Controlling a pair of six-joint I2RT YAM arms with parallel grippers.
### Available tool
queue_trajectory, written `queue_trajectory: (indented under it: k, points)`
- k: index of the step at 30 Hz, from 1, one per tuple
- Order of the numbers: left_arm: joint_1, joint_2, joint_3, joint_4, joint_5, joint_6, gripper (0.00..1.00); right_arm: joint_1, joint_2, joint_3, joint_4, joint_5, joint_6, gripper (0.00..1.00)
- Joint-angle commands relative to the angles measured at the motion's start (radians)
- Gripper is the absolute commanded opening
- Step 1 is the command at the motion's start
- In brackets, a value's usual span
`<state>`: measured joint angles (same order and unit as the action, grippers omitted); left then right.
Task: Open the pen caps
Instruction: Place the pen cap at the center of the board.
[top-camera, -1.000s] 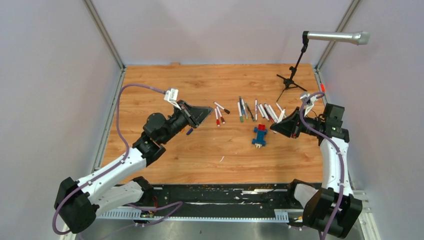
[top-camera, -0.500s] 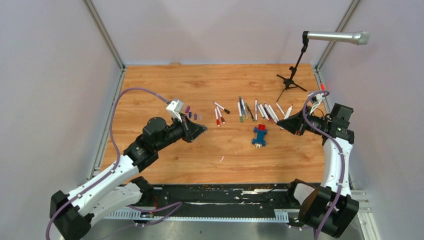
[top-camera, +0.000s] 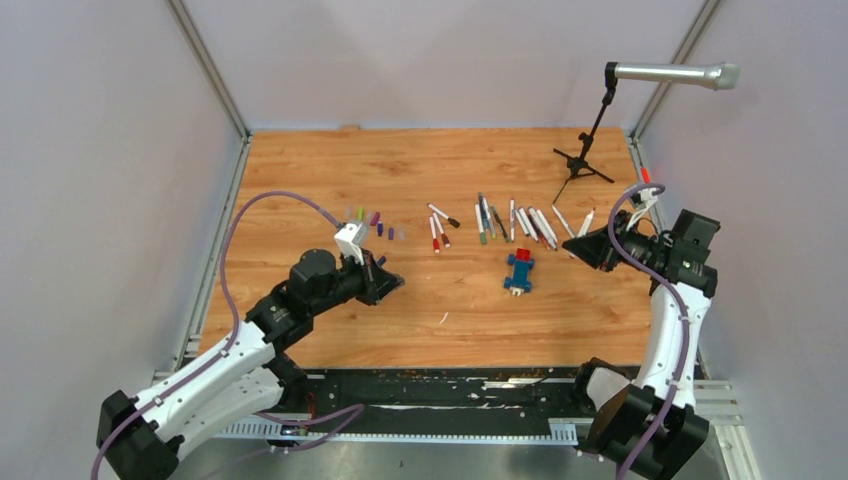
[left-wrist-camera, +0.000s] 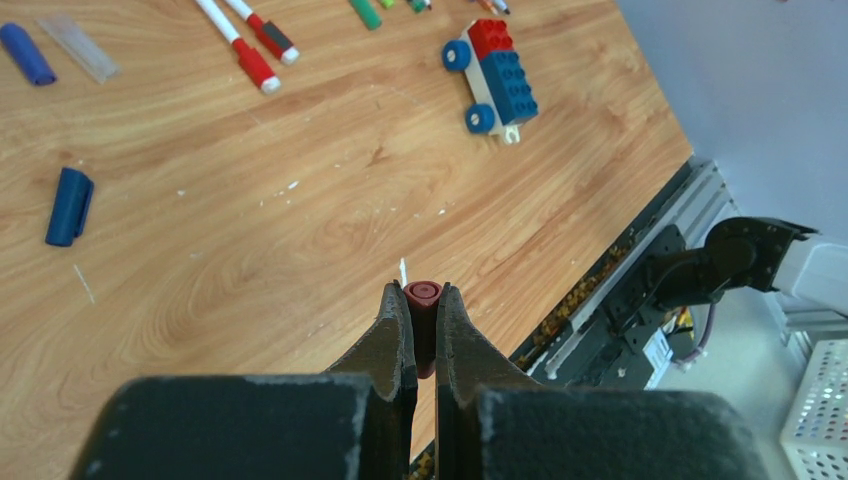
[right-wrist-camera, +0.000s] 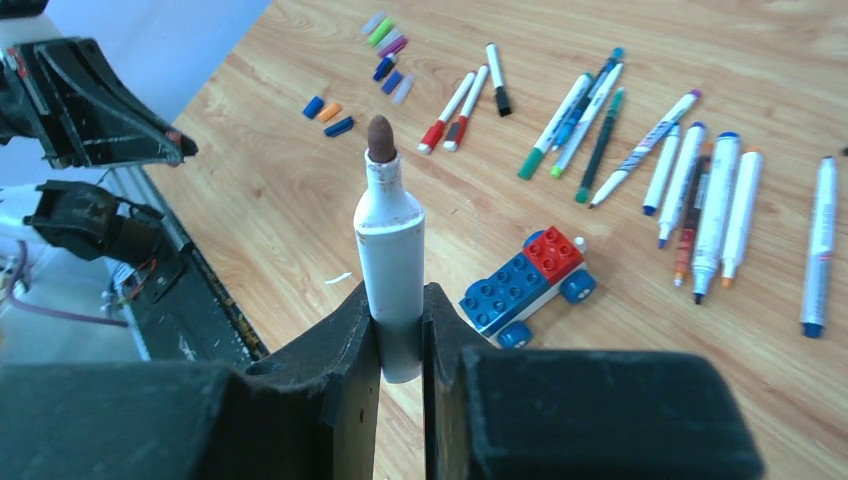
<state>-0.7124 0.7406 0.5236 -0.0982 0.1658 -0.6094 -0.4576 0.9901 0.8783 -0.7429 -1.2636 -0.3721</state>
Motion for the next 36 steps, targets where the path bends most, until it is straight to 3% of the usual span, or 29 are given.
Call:
queue_trajectory:
  k: [1,10,18,28,36]
  points:
    - [-0.001,0.0,-0.015,-0.022,0.02,0.044,0.0,-0.057,-0.043,0.063,-0.052,0.025,-0.027,0.0]
    - [-0.001,0.014,-0.012,-0.051,0.025,0.065,0.0,-0.119,-0.053,0.096,-0.129,0.064,-0.056,0.0]
    - [-0.001,-0.025,-0.008,-0.132,0.005,0.094,0.0,-0.127,-0.033,0.087,-0.078,0.088,-0.032,0.0]
    - [-0.001,-0.031,0.0,-0.266,-0.097,0.111,0.0,-0.115,0.014,0.081,-0.097,0.208,-0.168,0.0]
    - [-0.007,0.162,0.108,-0.315,-0.249,0.12,0.0,-0.088,0.091,0.018,-0.016,0.226,-0.194,0.0]
